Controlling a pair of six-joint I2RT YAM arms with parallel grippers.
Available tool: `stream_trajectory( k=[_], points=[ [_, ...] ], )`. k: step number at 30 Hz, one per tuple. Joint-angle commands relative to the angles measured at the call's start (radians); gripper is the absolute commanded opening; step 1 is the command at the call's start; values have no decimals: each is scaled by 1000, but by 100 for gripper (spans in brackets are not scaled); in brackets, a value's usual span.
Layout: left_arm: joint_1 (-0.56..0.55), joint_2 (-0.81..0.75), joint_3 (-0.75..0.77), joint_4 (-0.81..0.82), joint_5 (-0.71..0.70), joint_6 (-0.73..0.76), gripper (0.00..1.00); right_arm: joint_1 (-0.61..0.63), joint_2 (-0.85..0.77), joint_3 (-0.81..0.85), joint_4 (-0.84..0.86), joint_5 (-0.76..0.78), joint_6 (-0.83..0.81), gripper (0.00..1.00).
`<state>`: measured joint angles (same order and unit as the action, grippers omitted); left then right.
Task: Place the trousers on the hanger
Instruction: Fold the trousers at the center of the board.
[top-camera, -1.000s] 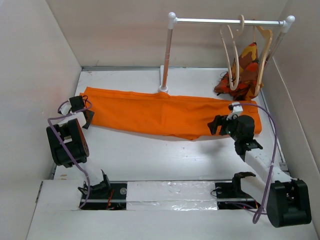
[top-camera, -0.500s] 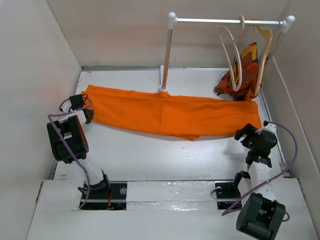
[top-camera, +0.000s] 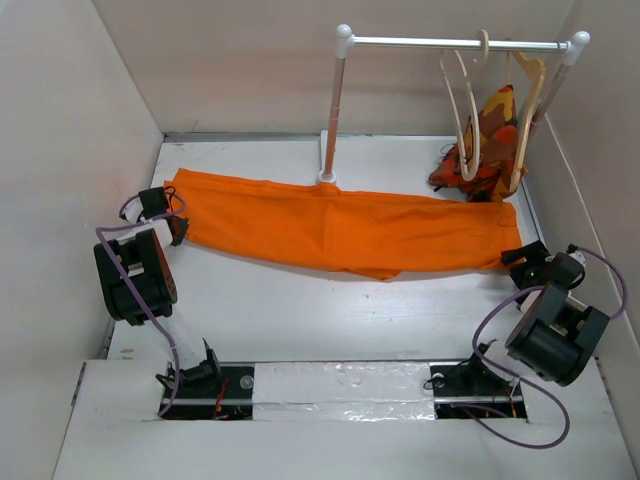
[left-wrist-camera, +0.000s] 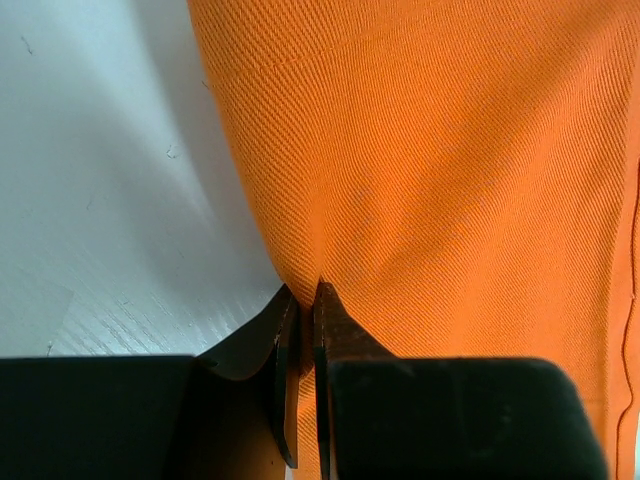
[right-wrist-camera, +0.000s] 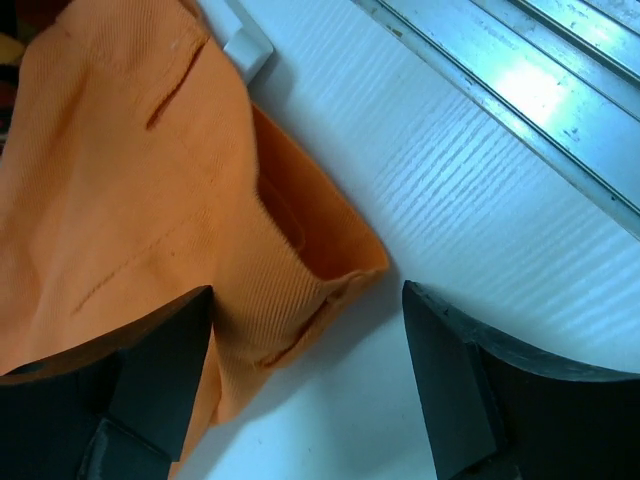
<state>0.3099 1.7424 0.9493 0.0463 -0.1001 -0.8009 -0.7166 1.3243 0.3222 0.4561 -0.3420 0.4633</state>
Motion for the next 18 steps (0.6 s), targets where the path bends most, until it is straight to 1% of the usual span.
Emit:
stream_trajectory(
  k=[1, 2, 4, 6, 8, 9, 11, 13, 15, 16, 17, 18],
  points=[
    [5, 8, 35, 18, 14, 20, 0, 6, 61, 38, 65, -9, 83, 77],
    [5, 8, 36, 23, 14, 20, 0, 6, 82, 50, 61, -17, 90, 72],
    [5, 8, 37, 26, 16, 23, 0, 17, 151, 74, 90, -54, 110, 67],
    [5, 5, 40, 24, 10, 32, 0, 17, 180, 64, 160, -87, 162, 48],
    [5, -1, 48, 23, -7, 48, 0, 17, 197, 60, 185, -95, 175, 24],
    [5, -6, 52, 23, -13, 54, 0, 17, 196, 63, 184, -95, 182, 18],
    [5, -17, 80, 12, -39, 74, 0, 8, 187, 66, 191, -121, 187, 0],
    [5, -26, 141, -28, -93, 121, 0, -3, 142, 71, 182, -137, 199, 0],
    [5, -47, 183, -45, -137, 173, 0, -15, 37, 83, 132, -140, 207, 0],
    [5, -56, 209, -86, -188, 180, 0, -15, -9, 95, 93, -131, 199, 0],
    [5, -82, 212, -86, -197, 181, 0, -15, -58, 130, -6, -100, 187, 0],
    [5, -93, 212, -86, -204, 180, 0, -15, -110, 153, -63, -83, 163, 0]
  ],
)
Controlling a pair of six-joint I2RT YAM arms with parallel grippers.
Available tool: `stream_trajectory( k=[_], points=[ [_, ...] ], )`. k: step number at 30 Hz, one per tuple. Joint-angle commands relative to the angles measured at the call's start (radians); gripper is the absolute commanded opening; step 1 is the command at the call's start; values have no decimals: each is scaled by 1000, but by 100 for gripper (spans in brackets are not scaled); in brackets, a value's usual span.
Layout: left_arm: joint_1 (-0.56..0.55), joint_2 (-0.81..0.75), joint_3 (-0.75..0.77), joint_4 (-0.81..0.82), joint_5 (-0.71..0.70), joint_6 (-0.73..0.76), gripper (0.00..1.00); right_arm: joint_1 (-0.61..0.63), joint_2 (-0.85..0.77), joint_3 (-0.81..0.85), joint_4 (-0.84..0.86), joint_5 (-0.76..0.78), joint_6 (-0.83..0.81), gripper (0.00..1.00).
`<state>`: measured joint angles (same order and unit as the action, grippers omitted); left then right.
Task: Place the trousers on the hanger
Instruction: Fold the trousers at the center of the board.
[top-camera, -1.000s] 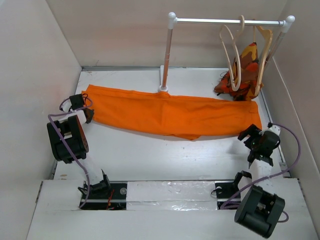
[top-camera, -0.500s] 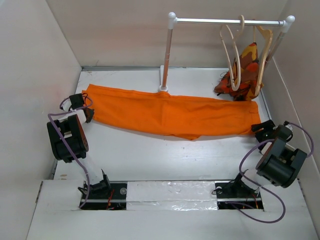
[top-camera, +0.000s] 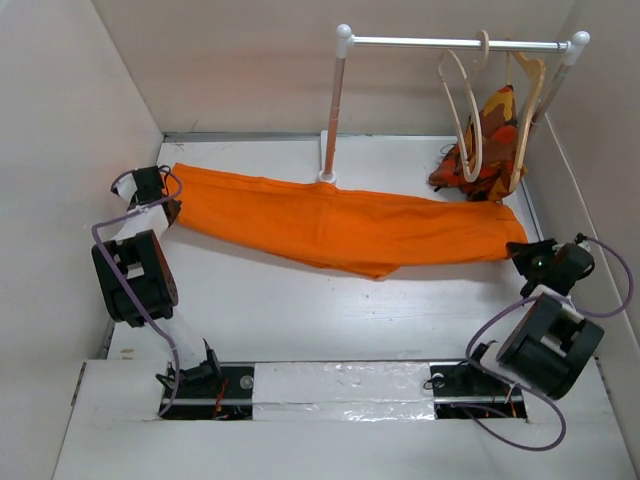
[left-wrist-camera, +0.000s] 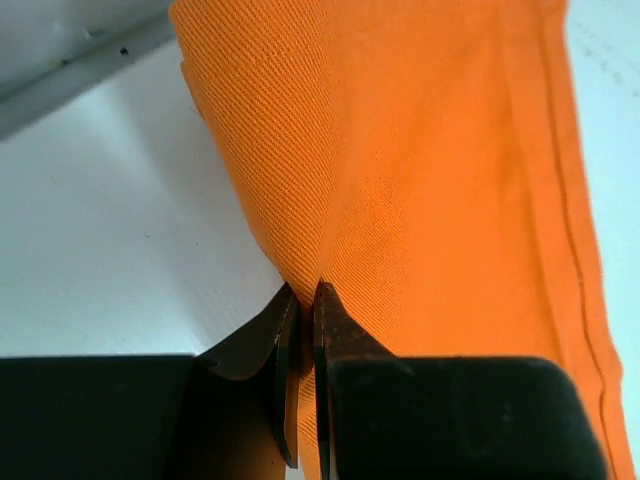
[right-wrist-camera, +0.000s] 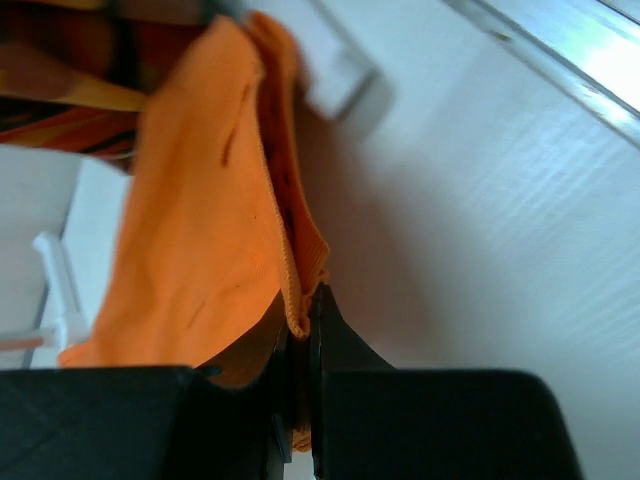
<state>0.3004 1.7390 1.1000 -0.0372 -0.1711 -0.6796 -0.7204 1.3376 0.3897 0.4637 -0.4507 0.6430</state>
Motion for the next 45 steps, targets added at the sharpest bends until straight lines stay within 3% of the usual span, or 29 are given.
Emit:
stream_trajectory(
  k=[1, 4, 9, 13, 19, 22, 27, 29, 32, 35, 38, 40, 45],
  points=[
    [14, -99, 78, -21, -145, 57, 0, -11, -221, 109, -121, 43, -28, 0],
    [14, -119, 159, -108, -157, 52, 0, -11, -369, 208, -285, 124, -40, 0],
    [25, -219, 209, -151, -176, 71, 0, -111, -456, 340, -499, 32, -72, 0],
    [34, -288, 173, -150, -180, 77, 0, -122, -521, 396, -628, 35, -115, 0],
    [34, -288, 145, -124, -137, 95, 0, -122, -448, 342, -504, -5, -77, 0],
    [34, -246, 163, -135, -104, 88, 0, -113, -356, 426, -514, -60, -86, 0],
    [34, -205, 80, -1, 97, 42, 0, -113, -403, 393, -492, 6, -97, 0],
    [22, -193, 122, 26, 157, 29, 0, -113, -416, 324, -394, -12, -68, 0],
    [-17, -164, 281, -7, 143, 35, 0, -113, -391, 322, -390, -35, -62, 0],
    [-29, -130, 426, -10, 215, -9, 0, -122, -367, 324, -373, -40, -62, 0],
    [-29, -114, 503, 6, 233, -38, 0, -132, -359, 328, -381, -17, -68, 0],
    [-29, -124, 463, 90, 235, -43, 0, -142, -360, 318, -378, -25, -71, 0],
    [-11, -102, 129, 302, 304, -17, 0, -151, -361, 238, -280, -57, -59, 0]
  ],
)
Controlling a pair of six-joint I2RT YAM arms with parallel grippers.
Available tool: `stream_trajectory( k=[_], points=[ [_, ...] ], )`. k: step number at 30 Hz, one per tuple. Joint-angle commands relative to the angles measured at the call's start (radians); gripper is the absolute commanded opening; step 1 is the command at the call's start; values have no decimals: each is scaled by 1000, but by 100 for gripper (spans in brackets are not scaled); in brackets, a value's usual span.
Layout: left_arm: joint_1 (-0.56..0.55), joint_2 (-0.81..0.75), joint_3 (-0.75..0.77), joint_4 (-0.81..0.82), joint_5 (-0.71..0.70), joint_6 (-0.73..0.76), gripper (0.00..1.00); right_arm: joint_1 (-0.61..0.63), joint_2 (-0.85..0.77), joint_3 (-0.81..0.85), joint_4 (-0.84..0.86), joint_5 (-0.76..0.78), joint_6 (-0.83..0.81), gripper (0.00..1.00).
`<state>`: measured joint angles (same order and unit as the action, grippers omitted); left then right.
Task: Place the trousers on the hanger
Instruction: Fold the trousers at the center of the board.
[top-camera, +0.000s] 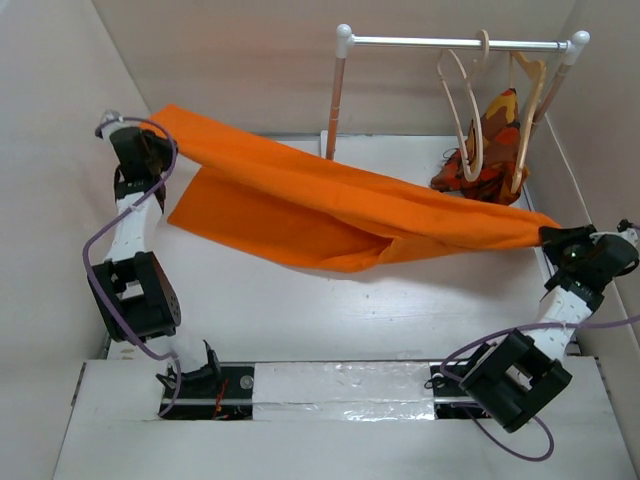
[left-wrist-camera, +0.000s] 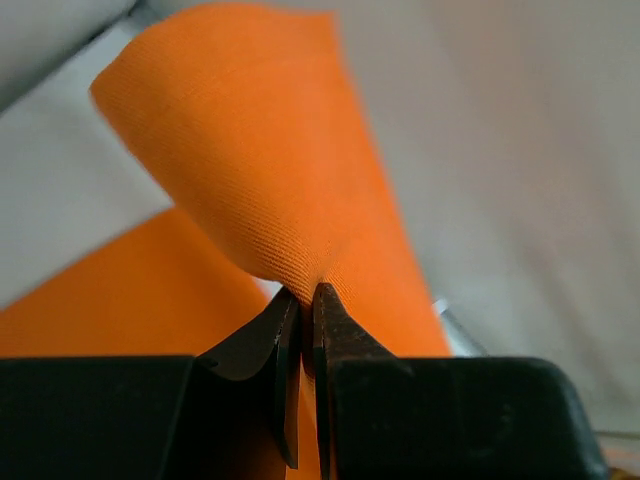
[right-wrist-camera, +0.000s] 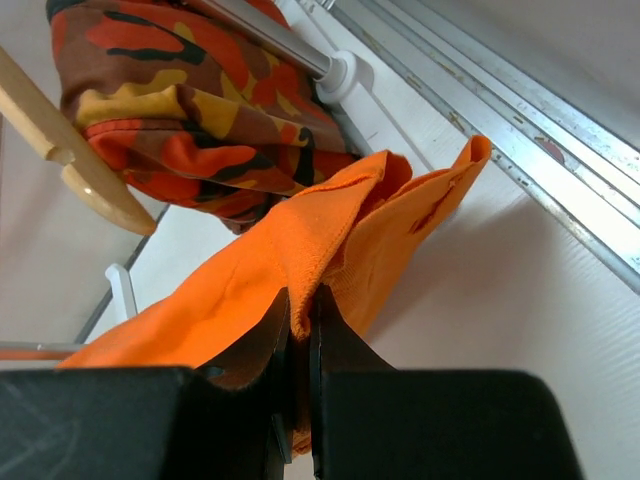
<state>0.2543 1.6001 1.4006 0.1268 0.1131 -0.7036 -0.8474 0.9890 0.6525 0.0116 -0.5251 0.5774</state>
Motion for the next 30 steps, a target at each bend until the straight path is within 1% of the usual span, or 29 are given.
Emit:
stream_trajectory(
  k=[1, 3, 5, 8, 10, 11, 12, 15, 17, 18, 19, 21, 22, 23, 24, 27, 30],
  points=[
    [61, 53, -242, 154, 37, 6, 0, -36, -12, -52, 185, 8, 10, 0],
    [86, 102, -287, 145, 40, -14, 0, -45, -3, -66, 194, -9, 3, 0],
    [105, 138, -298, 116, 28, 1, 0, -56, 3, -70, 188, -22, -13, 0],
    [105, 132, -285, 68, -25, 49, 0, -56, 4, -71, 160, -29, -28, 0],
    [105, 115, -281, 62, -35, 58, 0, -56, 5, -76, 162, -36, -31, 0],
    [105, 107, -273, 57, -39, 59, 2, -56, 7, -80, 163, -39, -33, 0],
    [105, 103, -266, 45, -46, 59, 14, -65, 10, -83, 160, -45, -36, 0],
    [105, 121, -241, -12, -47, 70, 34, -74, 5, -103, 159, -55, -51, 0],
    [105, 116, -267, -21, -68, 70, 39, -74, 2, -117, 168, -56, -62, 0],
    [105, 112, -276, -19, -72, 70, 43, -84, 2, -128, 174, -62, -63, 0],
    [105, 107, -281, -36, -79, 70, 44, -84, 3, -131, 182, -67, -62, 0],
    [105, 93, -272, -67, -104, 67, 50, -94, 13, -131, 191, -85, -62, 0],
    [105, 87, -267, -100, -104, 70, 50, -94, 14, -123, 188, -93, -62, 0],
    [105, 66, -268, -116, -148, 72, 50, -104, 16, -119, 179, -99, -63, 0],
    [105, 52, -281, -121, -154, 72, 49, -104, 16, -113, 169, -116, -68, 0],
    [96, -6, -362, -112, -182, 58, 48, -104, 7, -105, 169, -122, -68, 0],
    [74, 6, -385, -107, -144, 58, 60, -104, 5, -111, 180, -130, -71, 0]
  ],
)
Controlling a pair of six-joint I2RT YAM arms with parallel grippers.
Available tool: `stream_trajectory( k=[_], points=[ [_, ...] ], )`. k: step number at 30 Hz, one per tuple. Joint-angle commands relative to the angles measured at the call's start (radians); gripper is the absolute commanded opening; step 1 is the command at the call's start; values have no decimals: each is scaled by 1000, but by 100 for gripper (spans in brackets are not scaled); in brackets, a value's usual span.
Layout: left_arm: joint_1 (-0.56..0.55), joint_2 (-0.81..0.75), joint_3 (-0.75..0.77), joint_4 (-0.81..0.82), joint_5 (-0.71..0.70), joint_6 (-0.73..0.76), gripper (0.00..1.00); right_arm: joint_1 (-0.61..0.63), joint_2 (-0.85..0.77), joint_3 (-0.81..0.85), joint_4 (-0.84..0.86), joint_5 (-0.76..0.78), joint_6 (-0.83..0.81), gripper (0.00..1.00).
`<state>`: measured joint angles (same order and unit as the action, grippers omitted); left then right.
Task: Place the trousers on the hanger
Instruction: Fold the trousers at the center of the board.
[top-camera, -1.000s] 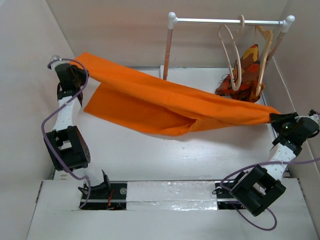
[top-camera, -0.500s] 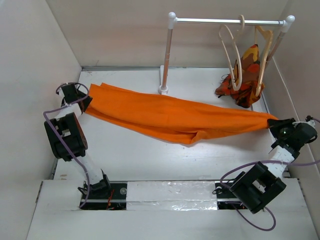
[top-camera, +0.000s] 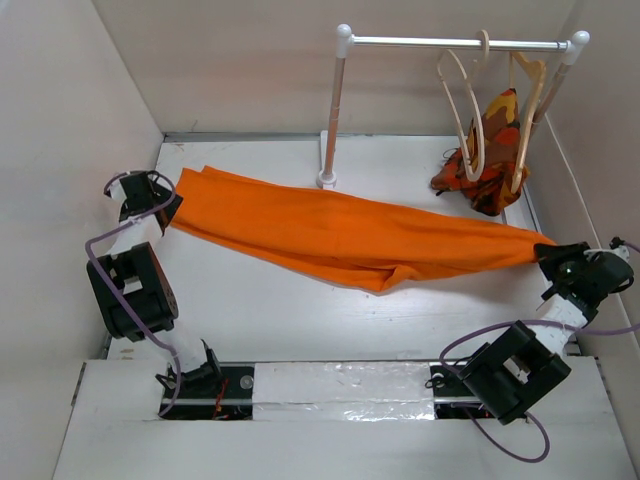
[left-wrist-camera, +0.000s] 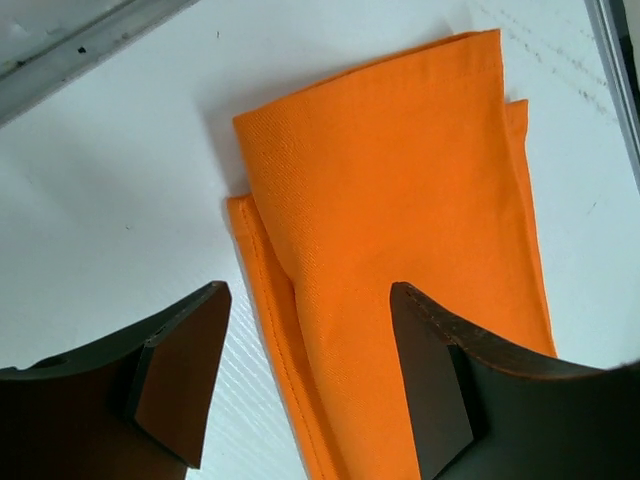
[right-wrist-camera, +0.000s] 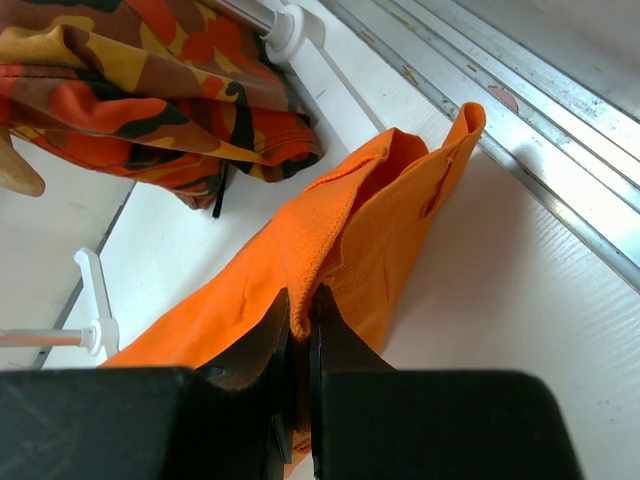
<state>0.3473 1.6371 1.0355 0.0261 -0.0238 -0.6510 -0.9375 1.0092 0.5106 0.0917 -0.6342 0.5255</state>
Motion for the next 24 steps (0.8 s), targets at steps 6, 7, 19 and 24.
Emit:
stream_trajectory(
  k=[6, 7, 19, 24],
  points=[
    [-45, 102, 35, -83, 54, 4, 64, -14, 28, 29, 108, -51, -61, 0],
    [-45, 105, 26, -72, 59, -5, 63, -14, 38, 28, 109, -56, -70, 0],
    [-99, 227, 78, -72, 33, -78, 48, -14, 60, 20, 161, -59, -45, 0],
    [-99, 202, 86, -60, -42, -67, 0, -23, 60, 31, 158, -56, -44, 0]
  ],
)
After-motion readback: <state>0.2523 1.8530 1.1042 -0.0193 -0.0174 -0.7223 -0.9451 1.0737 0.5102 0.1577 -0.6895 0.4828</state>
